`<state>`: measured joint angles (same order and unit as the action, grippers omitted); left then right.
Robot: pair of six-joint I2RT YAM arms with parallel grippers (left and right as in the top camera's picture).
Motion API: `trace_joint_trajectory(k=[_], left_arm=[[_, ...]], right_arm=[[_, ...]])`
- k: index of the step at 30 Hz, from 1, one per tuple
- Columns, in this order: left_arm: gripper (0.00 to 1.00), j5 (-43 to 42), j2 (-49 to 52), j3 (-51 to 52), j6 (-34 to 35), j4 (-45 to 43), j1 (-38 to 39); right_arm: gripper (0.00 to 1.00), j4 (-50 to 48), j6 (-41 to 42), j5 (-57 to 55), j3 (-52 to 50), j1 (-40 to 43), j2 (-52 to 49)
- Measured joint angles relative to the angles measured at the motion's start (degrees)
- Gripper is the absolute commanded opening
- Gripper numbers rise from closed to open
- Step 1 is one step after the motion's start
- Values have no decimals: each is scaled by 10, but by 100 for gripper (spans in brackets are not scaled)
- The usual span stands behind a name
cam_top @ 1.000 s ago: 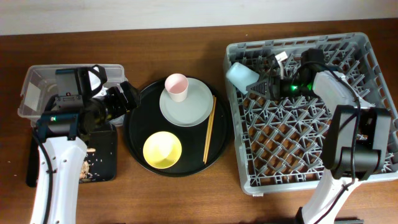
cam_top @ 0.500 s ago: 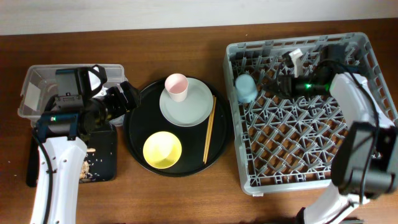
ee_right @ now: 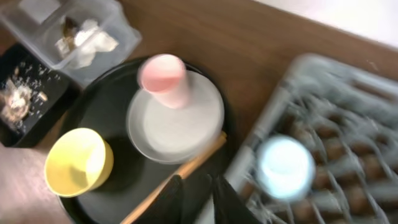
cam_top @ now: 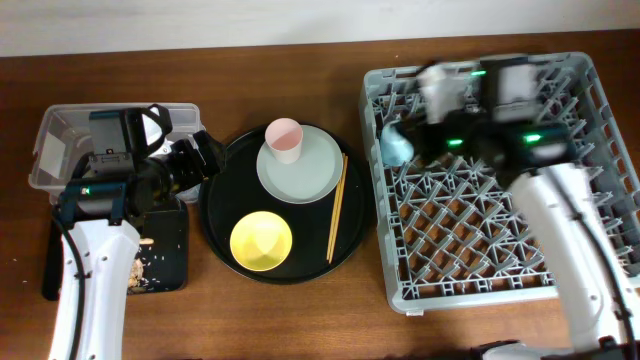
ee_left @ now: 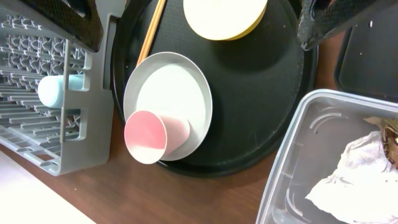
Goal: Sort waste into correct bins and load items into the dishwasher rack
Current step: 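Reach the right gripper back and grasp the pink cup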
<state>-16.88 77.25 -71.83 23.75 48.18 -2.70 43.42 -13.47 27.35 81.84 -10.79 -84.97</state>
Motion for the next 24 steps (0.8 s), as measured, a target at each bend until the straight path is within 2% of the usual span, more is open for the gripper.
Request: trace_joint_trajectory(k=[3, 8, 11, 16, 24], left_arm=[[99, 0, 0, 0, 0, 0, 0], [99, 0, 0, 0, 0, 0, 0], [99, 0, 0, 0, 0, 0, 0], [99, 0, 0, 0, 0, 0, 0], [99, 0, 0, 0, 0, 0, 0]], right_arm=[[55, -77, -1, -49, 0, -113, -23], [55, -181, -13, -79, 0, -206, -90], [52, -209, -19, -86, 0, -223, -140], [52, -236, -36, -90, 0, -222, -221], [52, -321, -78, -71, -1, -222, -293]])
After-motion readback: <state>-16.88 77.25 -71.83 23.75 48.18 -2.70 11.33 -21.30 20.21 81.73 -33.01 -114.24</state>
